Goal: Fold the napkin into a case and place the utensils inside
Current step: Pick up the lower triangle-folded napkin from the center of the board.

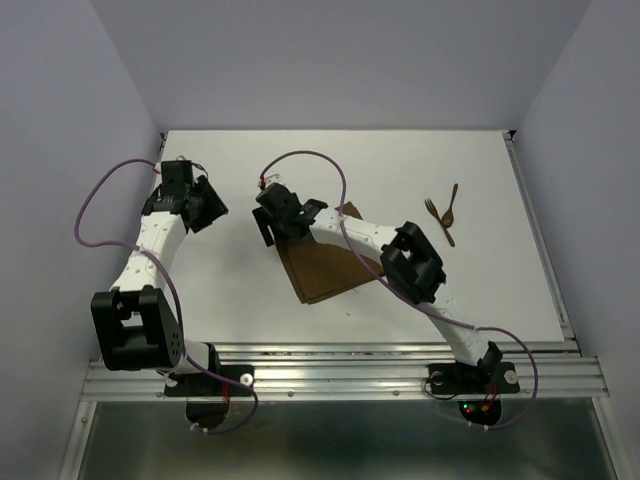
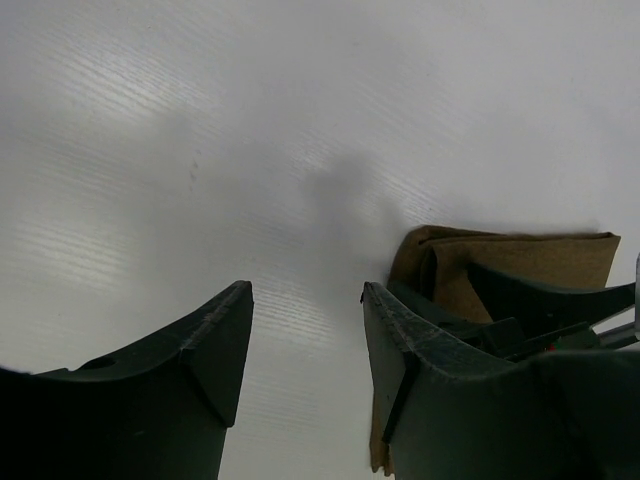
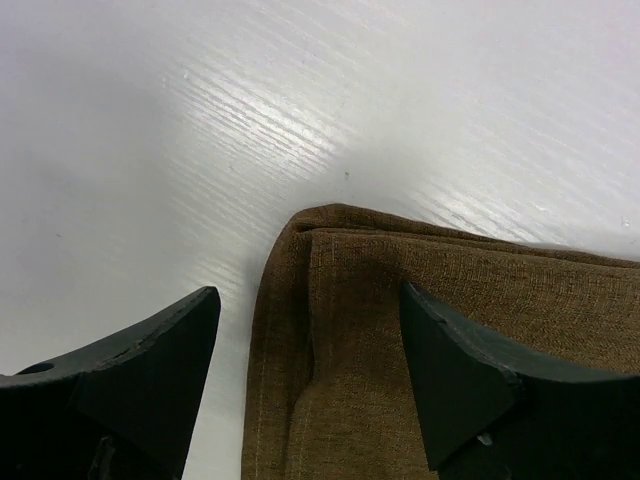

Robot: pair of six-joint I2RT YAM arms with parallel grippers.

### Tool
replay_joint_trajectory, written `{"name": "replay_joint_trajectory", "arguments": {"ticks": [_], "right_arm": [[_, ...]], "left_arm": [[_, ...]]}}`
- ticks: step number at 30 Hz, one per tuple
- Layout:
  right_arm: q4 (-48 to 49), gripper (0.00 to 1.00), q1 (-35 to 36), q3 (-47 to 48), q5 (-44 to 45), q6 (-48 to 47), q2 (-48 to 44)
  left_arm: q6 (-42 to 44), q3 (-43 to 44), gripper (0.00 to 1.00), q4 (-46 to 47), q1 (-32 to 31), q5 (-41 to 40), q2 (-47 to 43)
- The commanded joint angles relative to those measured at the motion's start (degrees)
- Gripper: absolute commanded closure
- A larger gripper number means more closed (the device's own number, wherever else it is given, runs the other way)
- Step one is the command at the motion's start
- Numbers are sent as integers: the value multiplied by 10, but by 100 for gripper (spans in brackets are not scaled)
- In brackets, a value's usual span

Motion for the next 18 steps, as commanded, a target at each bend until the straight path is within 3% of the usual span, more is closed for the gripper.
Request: {"name": "replay_joint_trajectory", "arguments": {"ticks": [1, 6, 10, 13, 18], "right_arm": [[-6, 22, 5, 38, 27, -15, 14], [-17, 21, 11, 57, 66, -20, 47], [-16, 27, 11, 58, 96, -18, 63], [-11, 43, 11, 55, 93, -16, 70], [17, 81, 11, 29, 60, -3, 54]], "left_arm": [[7, -15, 41, 20, 0, 20, -14], [9, -27, 41, 32, 0, 26, -7], [8, -39, 41, 38, 0, 26, -7], [7, -43, 41, 41, 0, 27, -7], [5, -48, 41, 45, 0, 31, -7]]}}
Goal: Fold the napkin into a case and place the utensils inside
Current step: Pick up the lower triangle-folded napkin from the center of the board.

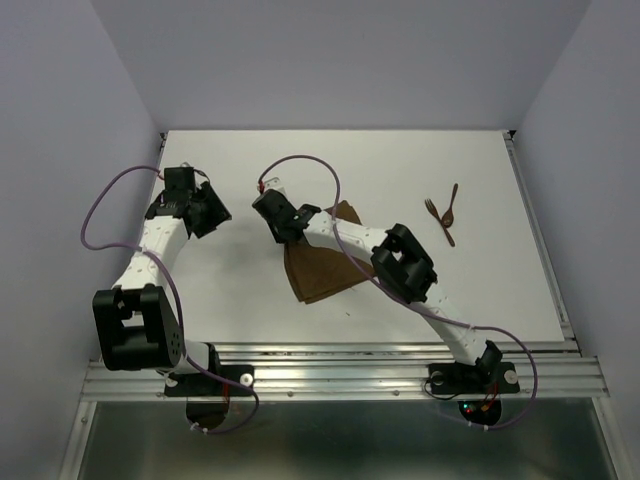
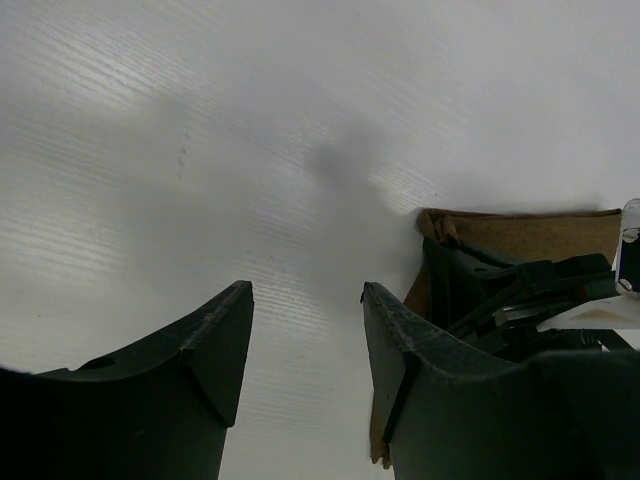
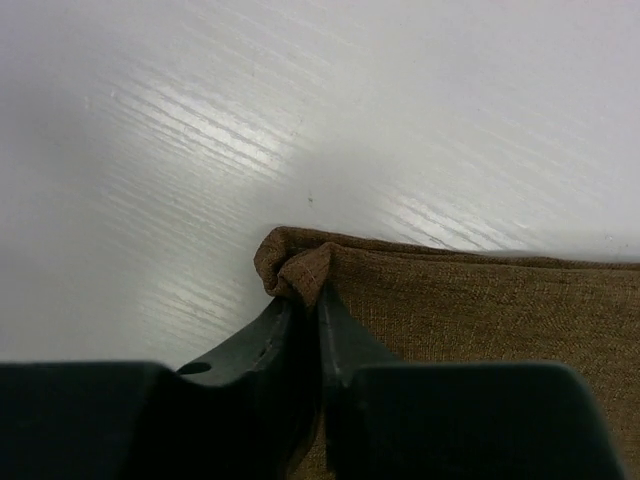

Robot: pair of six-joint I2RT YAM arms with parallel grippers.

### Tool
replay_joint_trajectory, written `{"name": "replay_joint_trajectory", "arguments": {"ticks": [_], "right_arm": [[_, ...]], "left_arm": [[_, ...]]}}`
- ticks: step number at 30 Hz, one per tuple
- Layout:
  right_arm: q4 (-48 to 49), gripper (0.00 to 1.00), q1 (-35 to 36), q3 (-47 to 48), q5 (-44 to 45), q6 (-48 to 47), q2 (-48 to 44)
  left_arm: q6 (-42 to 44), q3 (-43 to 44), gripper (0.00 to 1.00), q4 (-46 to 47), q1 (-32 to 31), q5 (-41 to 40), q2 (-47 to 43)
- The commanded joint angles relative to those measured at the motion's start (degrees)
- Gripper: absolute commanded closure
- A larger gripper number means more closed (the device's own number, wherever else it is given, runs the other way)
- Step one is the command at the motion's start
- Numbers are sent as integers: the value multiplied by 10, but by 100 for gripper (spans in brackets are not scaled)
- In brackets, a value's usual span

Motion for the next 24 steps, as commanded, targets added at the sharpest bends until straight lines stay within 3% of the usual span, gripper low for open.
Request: {"name": "replay_joint_trajectory", "arguments": {"ticks": [1, 4, 9, 10, 14, 24], "right_arm": [[26, 85, 4, -24, -13, 7, -7], [36, 99, 4, -38, -51, 17, -30], [84, 99, -21, -89, -174, 43, -76], [93, 99, -26, -101, -199, 49, -92], [140, 99, -46, -162, -314, 72, -129], [195, 99, -70, -243, -388, 101, -166]], "left_arm": [[4, -11, 41, 18, 0, 9, -8], [-2, -26, 41, 33, 0, 32, -6], [-7, -65, 40, 96, -5, 129, -2], [-9, -75, 31, 105, -7, 144, 1], [-34, -97, 15, 156, -16, 221, 18], [-88, -100, 4, 239, -56, 272, 100]]}}
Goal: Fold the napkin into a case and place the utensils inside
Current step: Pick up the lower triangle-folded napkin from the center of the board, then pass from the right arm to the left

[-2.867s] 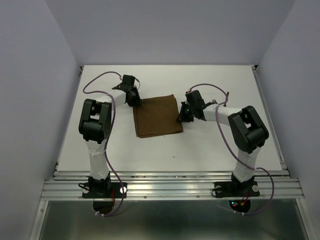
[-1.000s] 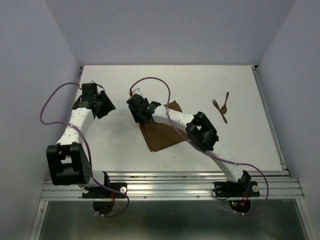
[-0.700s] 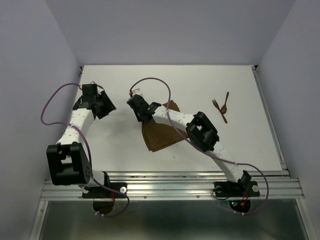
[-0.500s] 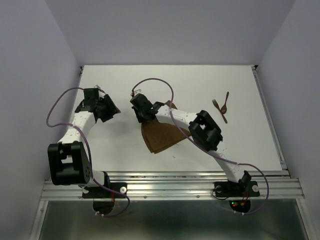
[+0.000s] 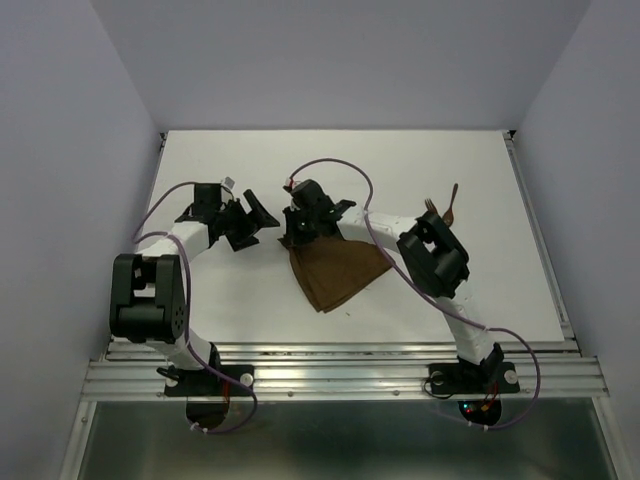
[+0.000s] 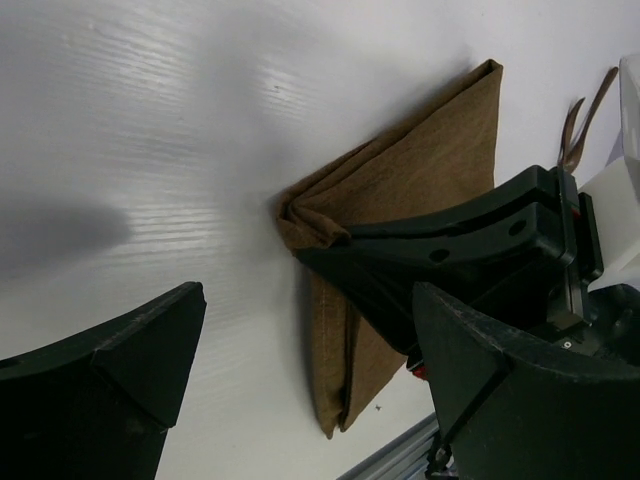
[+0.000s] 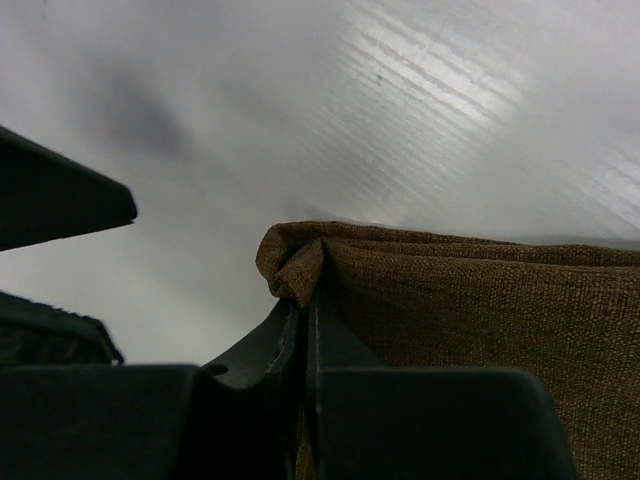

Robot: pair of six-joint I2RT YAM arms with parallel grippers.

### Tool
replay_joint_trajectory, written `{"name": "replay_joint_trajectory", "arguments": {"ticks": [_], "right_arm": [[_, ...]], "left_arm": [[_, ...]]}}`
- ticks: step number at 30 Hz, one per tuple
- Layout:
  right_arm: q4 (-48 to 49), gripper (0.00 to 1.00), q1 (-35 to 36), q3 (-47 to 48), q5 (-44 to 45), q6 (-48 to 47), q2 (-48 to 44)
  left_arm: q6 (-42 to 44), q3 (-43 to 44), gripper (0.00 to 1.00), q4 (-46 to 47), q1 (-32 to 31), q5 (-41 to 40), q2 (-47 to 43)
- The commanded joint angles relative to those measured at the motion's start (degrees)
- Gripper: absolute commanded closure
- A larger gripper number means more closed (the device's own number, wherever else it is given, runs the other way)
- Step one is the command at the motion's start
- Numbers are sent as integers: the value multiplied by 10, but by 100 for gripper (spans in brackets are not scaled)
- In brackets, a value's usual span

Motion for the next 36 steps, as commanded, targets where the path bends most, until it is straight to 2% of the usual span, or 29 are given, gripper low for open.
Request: {"name": "replay_joint_trajectory", "arguments": {"ticks": [1, 6, 10, 36], "right_arm": [[50, 99, 1, -17, -51, 15, -39], [61, 99, 1, -29, -64, 11, -47], [63, 99, 1, -36, -65, 9, -54], [73, 99, 1, -44, -77, -7, -64]], "left_arm": [[-30, -7, 4, 65, -6, 46, 25], [-75, -14, 4, 123, -13, 82, 75], [-90, -11, 5, 134, -18, 90, 97], [-112, 17, 39, 109, -44, 101, 151]]}}
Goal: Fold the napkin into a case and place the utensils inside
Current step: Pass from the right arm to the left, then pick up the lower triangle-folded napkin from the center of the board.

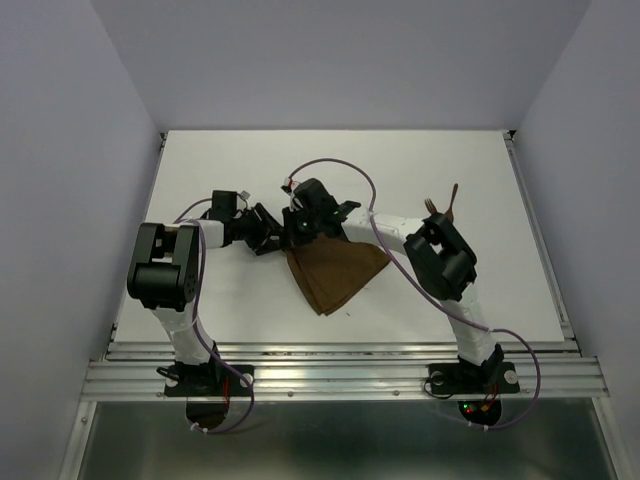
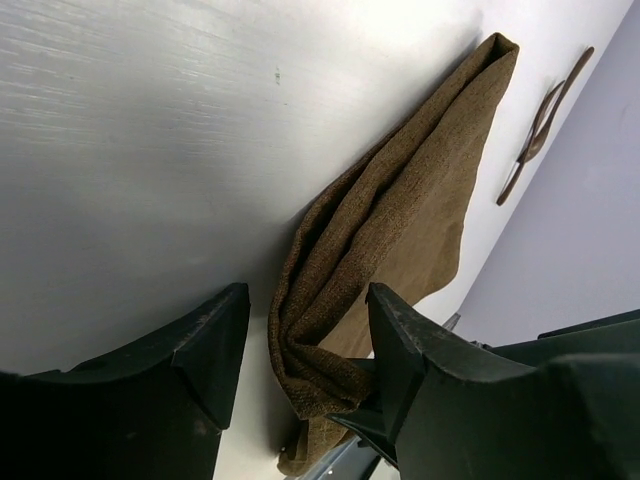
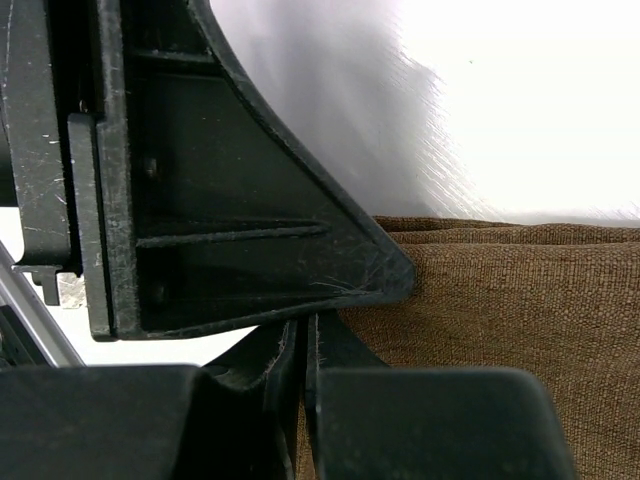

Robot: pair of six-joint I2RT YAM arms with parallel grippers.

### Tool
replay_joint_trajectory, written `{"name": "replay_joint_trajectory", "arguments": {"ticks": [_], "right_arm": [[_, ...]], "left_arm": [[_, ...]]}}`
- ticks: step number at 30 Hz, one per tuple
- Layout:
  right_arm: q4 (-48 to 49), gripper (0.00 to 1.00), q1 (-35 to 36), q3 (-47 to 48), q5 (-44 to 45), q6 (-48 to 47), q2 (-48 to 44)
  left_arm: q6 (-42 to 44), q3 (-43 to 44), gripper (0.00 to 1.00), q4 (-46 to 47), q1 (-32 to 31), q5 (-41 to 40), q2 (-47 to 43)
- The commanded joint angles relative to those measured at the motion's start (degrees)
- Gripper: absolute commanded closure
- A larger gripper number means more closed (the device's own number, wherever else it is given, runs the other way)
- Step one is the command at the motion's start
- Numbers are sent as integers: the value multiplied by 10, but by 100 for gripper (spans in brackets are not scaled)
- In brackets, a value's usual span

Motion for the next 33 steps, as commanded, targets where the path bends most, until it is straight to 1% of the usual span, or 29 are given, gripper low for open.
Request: {"name": "replay_joint_trajectory", "arguments": {"ticks": [1, 6, 8, 9, 10, 11, 12, 13, 14, 15, 16, 17, 18, 19, 20, 22, 27, 28, 29, 30, 32, 33], "right_arm": [[33, 99, 2, 0, -5, -8, -24], [33, 99, 2, 0, -2, -11, -24], [33, 99, 2, 0, 1, -9, -24], [33, 99, 2, 0, 3, -9, -23], [33, 99, 2, 1, 4, -8, -24], [33, 96, 2, 0, 5, -8, -24], [33, 93, 2, 0, 6, -7, -27], [33, 89, 2, -1, 8, -6, -27], [33, 76, 2, -5, 10, -7, -32], [32, 66, 2, -7, 15, -6, -36], [32, 57, 2, -12, 20, -8, -40], [32, 50, 2, -16, 22, -8, -52], [30, 40, 2, -20, 32, -9, -58], [19, 36, 2, -27, 36, -12, -63], [14, 29, 2, -31, 43, -15, -80], [9, 25, 2, -62, 62, -21, -103], [-4, 24, 7, -149, 128, -29, -177], [-12, 24, 20, -181, 164, -33, -203], [-14, 24, 29, -197, 178, -35, -216], [-21, 24, 37, -211, 215, -37, -227], [-25, 24, 55, -238, 237, -37, -254], [-31, 24, 78, -259, 261, -38, -262]], "left_arm": [[1, 19, 40, -8, -10, 12, 1], [1, 20, 42, -8, -13, 15, 6], [0, 21, 46, -8, -15, 15, 7], [0, 22, 50, -7, -16, 16, 8], [-1, 22, 60, -7, -18, 16, 9], [-1, 23, 66, -7, -19, 16, 9], [-3, 23, 79, -7, -20, 16, 9], [-4, 23, 88, -7, -20, 16, 10], [-6, 23, 95, -7, -20, 17, 12], [-6, 23, 100, -7, -20, 17, 11], [-7, 22, 100, -7, -20, 17, 11], [-7, 22, 100, -7, -20, 16, 9], [-10, 20, 100, -7, -20, 16, 8], [-12, 19, 100, -7, -20, 15, 6], [-12, 18, 100, -9, -20, 12, -1], [-10, 20, 100, -19, -20, 7, -10], [-18, 28, 100, -48, -20, -14, -23], [-20, 29, 100, -55, -20, -18, -25], [-23, 31, 100, -59, -20, -20, -27], [-26, 33, 100, -63, -20, -21, -29], [-26, 37, 100, -67, -20, -25, -32], [-25, 41, 100, -72, -20, -30, -33]]}}
